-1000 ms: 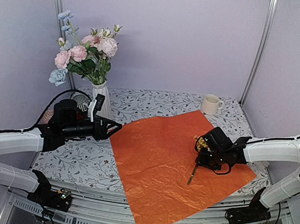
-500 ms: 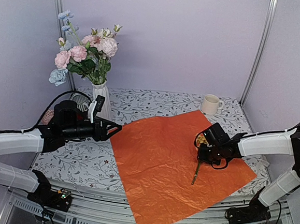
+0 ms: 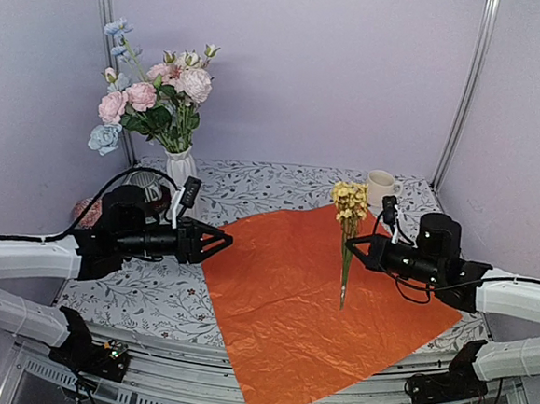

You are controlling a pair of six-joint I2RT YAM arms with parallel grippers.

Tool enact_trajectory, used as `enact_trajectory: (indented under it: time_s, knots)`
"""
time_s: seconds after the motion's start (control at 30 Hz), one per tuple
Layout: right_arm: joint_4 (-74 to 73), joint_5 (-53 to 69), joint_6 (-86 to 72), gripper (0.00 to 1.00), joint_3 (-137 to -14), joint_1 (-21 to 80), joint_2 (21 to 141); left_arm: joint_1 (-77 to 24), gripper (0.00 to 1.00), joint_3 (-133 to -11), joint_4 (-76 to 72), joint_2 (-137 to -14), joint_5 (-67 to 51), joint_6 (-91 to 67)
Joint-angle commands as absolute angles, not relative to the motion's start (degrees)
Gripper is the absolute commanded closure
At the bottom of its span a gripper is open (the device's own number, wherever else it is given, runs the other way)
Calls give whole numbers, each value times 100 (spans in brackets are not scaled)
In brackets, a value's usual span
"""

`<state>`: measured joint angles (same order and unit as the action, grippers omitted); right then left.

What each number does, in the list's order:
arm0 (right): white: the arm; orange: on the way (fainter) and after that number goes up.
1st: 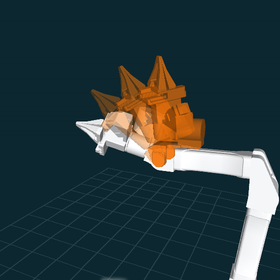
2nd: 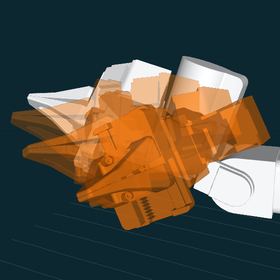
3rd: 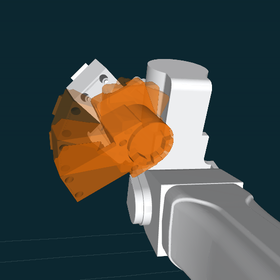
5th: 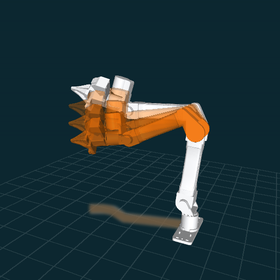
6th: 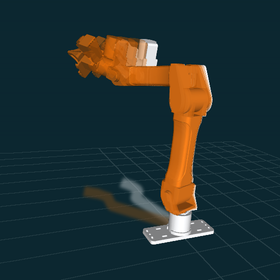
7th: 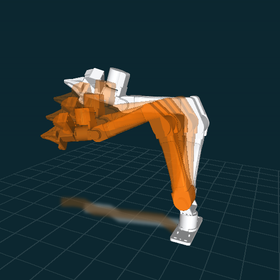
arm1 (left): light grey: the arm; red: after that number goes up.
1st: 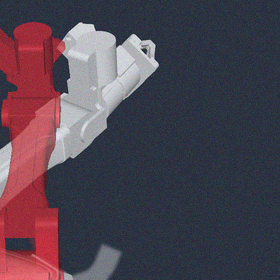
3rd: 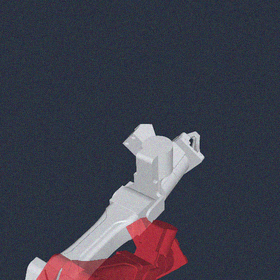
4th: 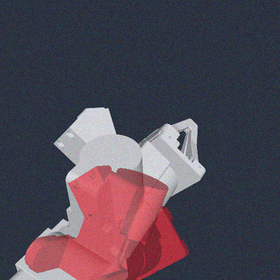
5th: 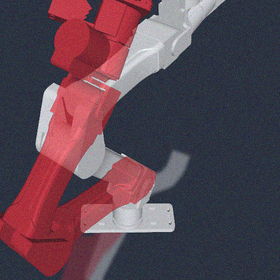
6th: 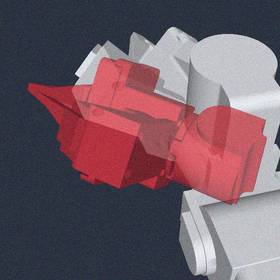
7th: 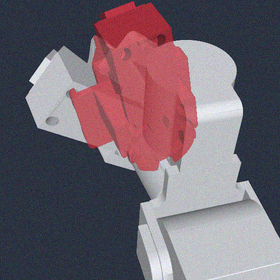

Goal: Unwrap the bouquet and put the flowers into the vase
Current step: Pick up the fake flower from the flattened wrapping paper.

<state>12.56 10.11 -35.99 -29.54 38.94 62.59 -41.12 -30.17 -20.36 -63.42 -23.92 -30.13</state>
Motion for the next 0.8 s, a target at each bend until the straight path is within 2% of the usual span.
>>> enact_trajectory:
  time_s: [0.0, 0.27, 0.6, 0.77]
  knots:
    - [3009, 2263, -3042, 97, -2854, 3876, 5904, -4723, 43, -3329, -2997, -6658, -2442, -3337]
    - [3944, 3123, -2934, 97, -3161, 3892, 6056, -5630, 42, -4234, -3320, -7593, -2203, -3169]
    - [4800, 3718, -2820, 97, -3223, 4110, 6233, -6003, 43, -4878, -4179, -8484, -2351, -3335]
    - [4950, 3874, -2832, 97, -3294, 4176, 6315, -6051, 53, -5306, -4254, -8924, -2579, -3388]
